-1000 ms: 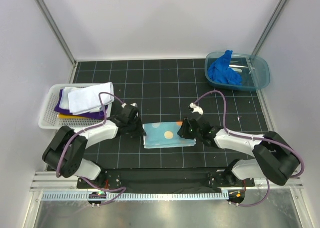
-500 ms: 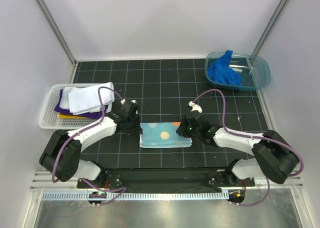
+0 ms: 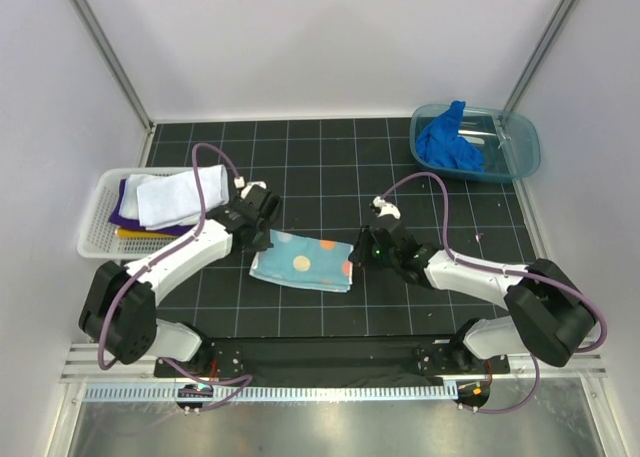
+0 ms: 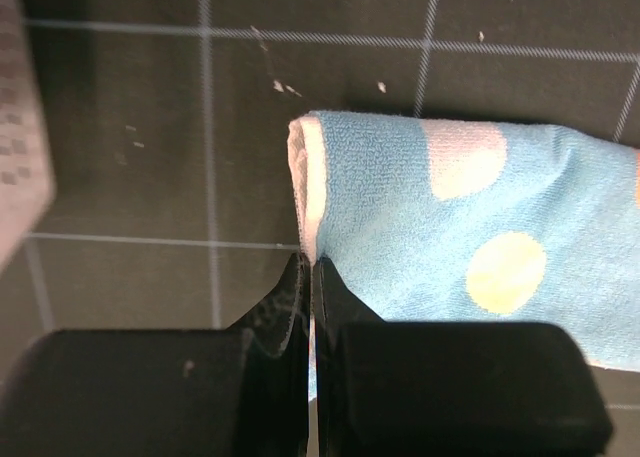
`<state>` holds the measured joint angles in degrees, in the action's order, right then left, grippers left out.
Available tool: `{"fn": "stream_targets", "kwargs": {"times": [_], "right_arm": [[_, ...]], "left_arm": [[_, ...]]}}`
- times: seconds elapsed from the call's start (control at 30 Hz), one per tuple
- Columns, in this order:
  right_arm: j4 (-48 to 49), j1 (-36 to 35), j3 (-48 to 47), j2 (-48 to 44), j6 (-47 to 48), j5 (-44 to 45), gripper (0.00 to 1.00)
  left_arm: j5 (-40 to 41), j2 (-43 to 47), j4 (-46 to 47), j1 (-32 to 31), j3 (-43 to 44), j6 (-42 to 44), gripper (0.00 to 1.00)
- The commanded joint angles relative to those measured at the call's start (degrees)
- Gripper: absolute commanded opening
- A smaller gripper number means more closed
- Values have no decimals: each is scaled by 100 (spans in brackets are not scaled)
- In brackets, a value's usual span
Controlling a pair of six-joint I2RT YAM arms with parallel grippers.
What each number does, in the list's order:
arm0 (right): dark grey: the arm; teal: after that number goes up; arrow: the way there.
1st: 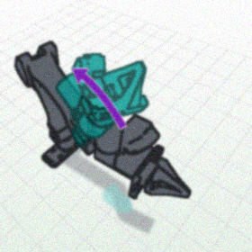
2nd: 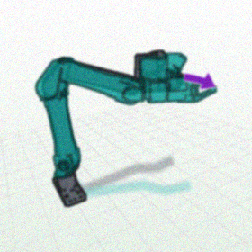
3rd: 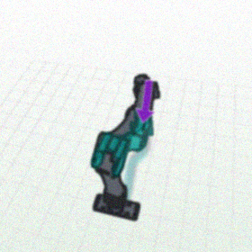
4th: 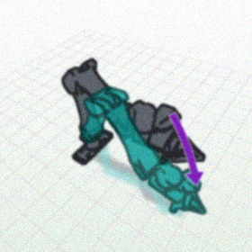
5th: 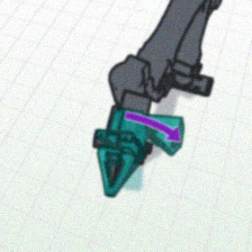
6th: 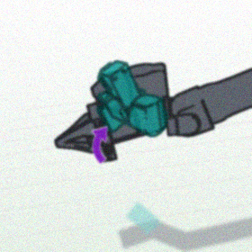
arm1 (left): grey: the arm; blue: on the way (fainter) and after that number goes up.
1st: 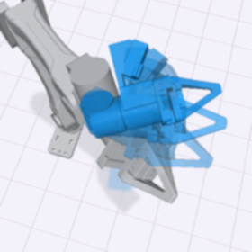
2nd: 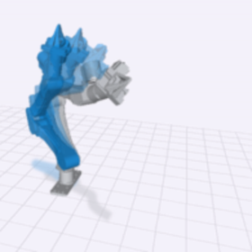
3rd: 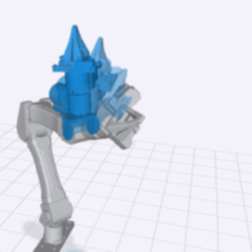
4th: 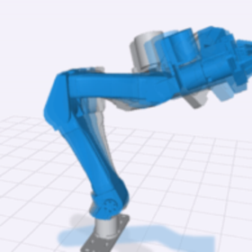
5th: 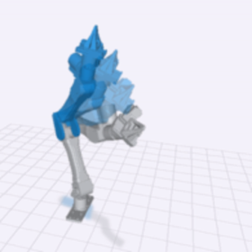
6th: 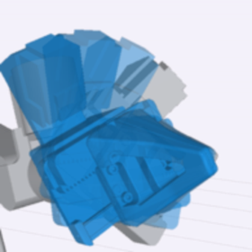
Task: Fold and stack the towels
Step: Neatly place the folded towel into the bin
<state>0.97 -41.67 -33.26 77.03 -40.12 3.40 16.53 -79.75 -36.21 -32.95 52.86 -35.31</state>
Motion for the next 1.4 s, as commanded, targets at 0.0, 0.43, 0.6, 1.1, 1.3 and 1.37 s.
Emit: {"fn": "stream_targets", "kwargs": {"times": [0.0, 0.43, 0.6, 1.1, 1.3, 1.37], "right_arm": [[-53, -25, -339, 31, 171, -32, 30], [-396, -25, -471, -118, 268, -15, 30], [-387, -25, -454, -127, 250, -32, 30], [-598, -25, -700, -83, 338, 3, 30], [-616, -25, -770, -57, 329, 3, 30], [-642, -25, -805, -57, 320, 20, 30]], "left_arm": [[851, 55, -475, -54, 523, 261, 0], [1730, 259, -1002, 430, 2041, 1210, 0], [2125, -155, -1380, 491, 2816, 1474, 0], [2627, -472, -2162, 482, 4425, 1966, 0], [2443, -568, -2548, 491, 5119, 2054, 0], [2433, -577, -2602, 491, 5339, 2072, 0]]}}
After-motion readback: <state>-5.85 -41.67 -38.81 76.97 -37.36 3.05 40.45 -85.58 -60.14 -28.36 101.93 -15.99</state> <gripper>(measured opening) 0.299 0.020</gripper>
